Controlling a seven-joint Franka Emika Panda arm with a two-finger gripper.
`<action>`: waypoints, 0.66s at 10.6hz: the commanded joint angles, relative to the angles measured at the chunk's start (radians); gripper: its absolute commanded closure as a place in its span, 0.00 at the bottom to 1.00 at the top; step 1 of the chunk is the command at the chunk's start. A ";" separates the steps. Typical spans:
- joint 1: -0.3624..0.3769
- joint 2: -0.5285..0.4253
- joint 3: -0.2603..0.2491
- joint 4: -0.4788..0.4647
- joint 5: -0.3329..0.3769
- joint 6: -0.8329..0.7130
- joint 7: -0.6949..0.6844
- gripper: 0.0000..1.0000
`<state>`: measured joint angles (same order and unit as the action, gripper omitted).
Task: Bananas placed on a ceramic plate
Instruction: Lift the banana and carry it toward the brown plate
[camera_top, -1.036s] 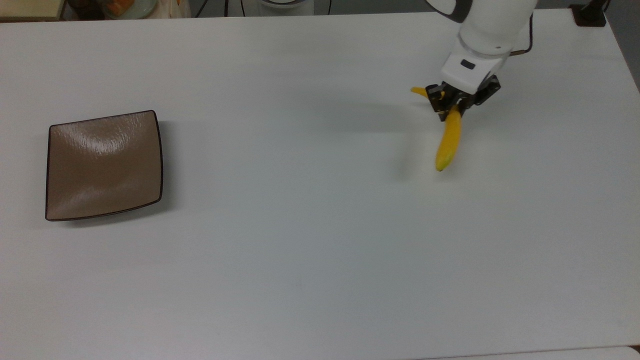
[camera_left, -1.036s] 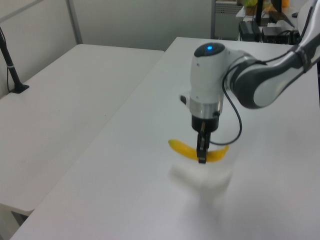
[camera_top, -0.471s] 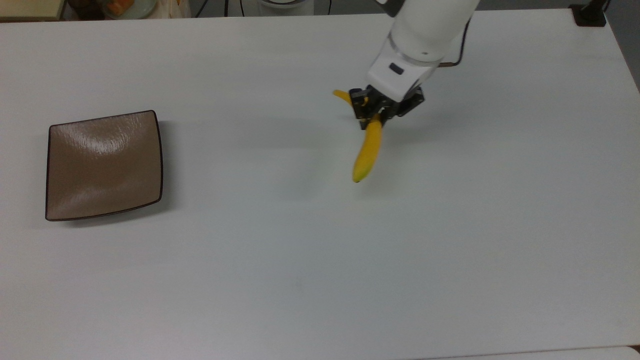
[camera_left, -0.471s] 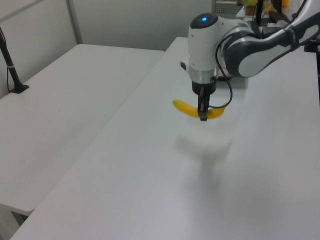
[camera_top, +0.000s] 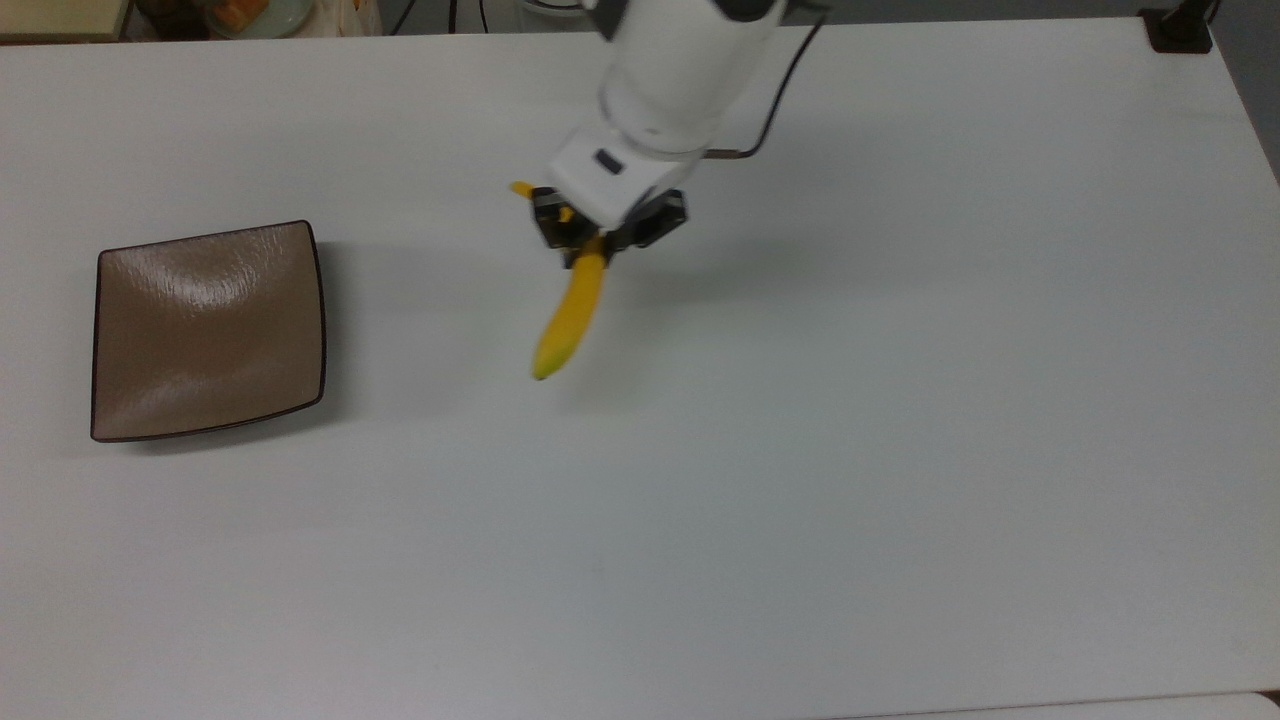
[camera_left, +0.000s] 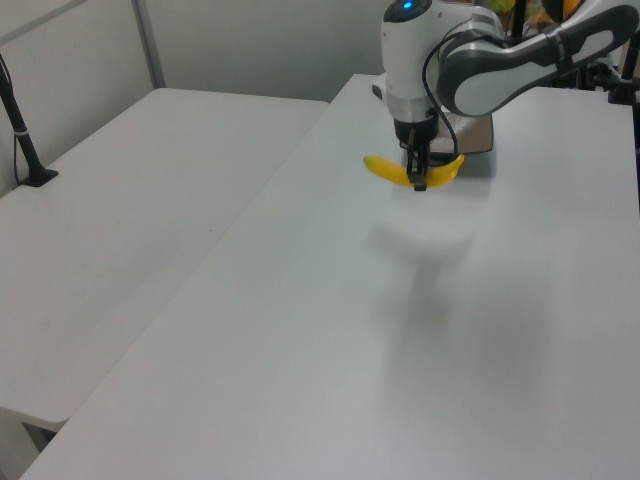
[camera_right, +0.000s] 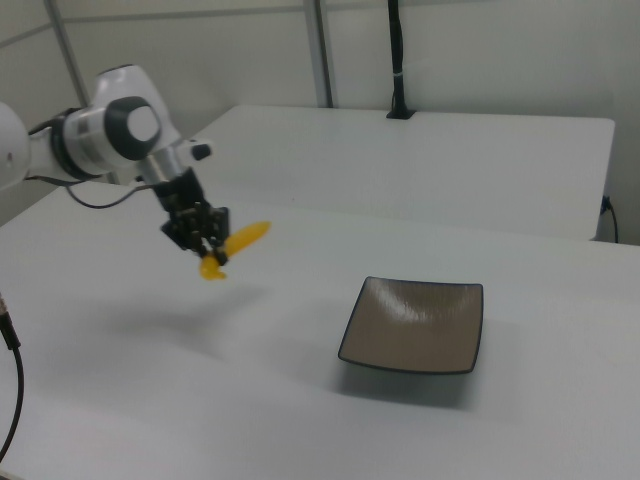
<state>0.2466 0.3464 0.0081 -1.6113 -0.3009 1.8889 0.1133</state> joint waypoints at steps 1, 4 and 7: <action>-0.021 -0.018 -0.126 -0.016 0.003 0.010 -0.140 0.85; -0.073 -0.012 -0.218 -0.018 0.058 0.123 -0.185 0.85; -0.151 0.003 -0.266 -0.018 0.164 0.215 -0.243 0.85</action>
<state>0.1424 0.3504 -0.2344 -1.6128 -0.2089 2.0324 -0.0768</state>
